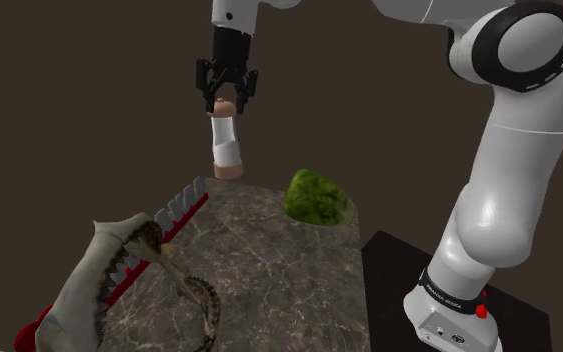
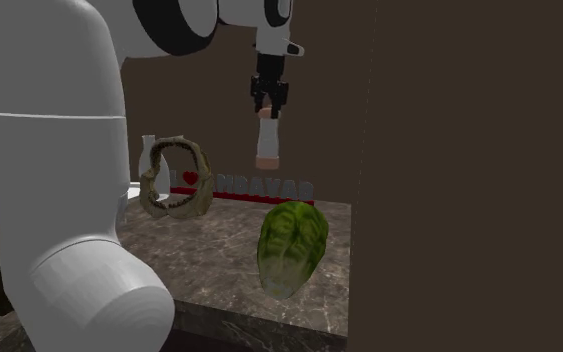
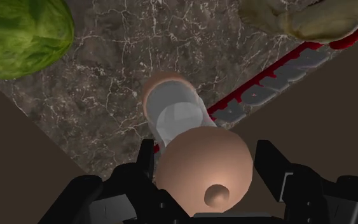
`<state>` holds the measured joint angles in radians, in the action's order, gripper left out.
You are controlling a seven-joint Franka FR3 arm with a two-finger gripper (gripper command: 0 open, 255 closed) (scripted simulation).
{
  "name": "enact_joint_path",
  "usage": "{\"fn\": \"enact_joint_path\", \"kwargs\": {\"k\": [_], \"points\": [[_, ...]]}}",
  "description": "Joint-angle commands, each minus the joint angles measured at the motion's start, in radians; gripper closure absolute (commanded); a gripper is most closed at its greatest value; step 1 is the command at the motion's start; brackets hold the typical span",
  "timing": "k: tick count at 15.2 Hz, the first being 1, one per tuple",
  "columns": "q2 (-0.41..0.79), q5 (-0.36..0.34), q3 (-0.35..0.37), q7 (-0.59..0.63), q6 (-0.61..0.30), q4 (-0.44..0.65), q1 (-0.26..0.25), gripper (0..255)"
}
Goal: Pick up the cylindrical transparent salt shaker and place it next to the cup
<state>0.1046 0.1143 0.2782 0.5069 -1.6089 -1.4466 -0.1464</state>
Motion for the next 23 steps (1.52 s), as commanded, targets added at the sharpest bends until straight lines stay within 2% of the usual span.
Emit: {"fn": "enact_joint_path", "kwargs": {"k": [1,12,23], "points": [[-0.05,0.011,0.015,0.034,-0.006,-0.05,-0.017,255],[-0.231,0.059,0.118,0.232,-0.031,-0.218,-0.114,255],[-0.292,0.08,0.262,0.479,-0.027,-0.23,-0.216,255]]}}
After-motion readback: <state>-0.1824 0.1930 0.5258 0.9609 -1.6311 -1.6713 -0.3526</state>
